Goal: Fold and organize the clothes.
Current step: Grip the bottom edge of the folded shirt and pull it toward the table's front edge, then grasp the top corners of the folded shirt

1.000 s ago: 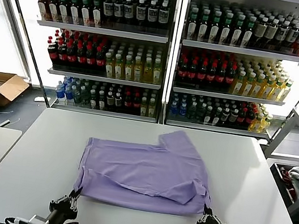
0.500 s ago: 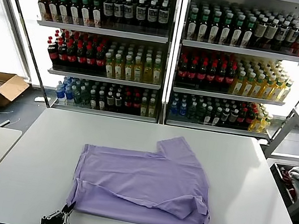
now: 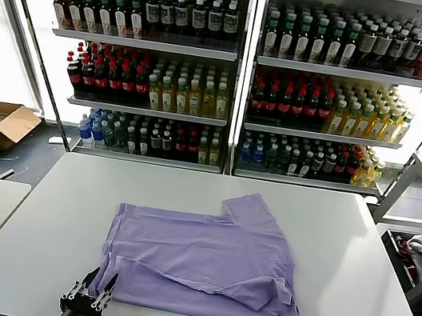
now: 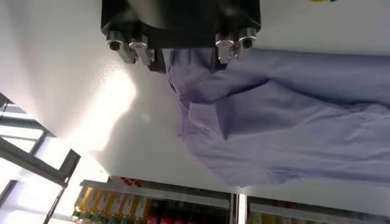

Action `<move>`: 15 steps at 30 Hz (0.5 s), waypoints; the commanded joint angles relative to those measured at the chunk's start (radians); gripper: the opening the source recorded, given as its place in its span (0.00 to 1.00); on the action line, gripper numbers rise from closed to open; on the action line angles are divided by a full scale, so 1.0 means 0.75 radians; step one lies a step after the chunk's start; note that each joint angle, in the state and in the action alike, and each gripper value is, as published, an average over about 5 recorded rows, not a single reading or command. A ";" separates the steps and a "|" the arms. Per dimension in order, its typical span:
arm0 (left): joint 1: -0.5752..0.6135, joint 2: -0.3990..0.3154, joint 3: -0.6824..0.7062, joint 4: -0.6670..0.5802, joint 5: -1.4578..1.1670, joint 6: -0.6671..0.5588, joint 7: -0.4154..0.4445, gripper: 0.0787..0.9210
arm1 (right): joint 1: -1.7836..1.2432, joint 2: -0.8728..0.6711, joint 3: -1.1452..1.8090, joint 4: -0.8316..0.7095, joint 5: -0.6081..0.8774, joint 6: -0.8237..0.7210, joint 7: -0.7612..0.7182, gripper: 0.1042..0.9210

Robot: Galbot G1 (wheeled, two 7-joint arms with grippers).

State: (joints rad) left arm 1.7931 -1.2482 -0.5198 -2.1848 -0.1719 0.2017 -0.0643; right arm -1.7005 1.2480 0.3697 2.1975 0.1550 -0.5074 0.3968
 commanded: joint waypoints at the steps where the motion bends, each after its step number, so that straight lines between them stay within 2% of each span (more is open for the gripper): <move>1: -0.132 0.009 -0.014 -0.010 -0.044 0.070 0.014 0.58 | 0.170 0.002 -0.006 -0.061 -0.034 -0.070 -0.012 0.84; 9: -0.218 0.044 -0.015 0.040 -0.103 0.111 0.030 0.84 | 0.390 -0.019 -0.032 -0.127 -0.020 -0.100 -0.003 0.88; 15: -0.217 0.058 -0.015 0.042 -0.129 0.111 0.029 0.88 | 0.251 -0.063 0.002 -0.040 -0.003 -0.099 -0.020 0.88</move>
State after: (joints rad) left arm 1.6782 -1.2121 -0.5298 -2.1628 -0.2367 0.2631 -0.0443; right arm -1.5285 1.2163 0.3656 2.1518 0.1536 -0.5630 0.3858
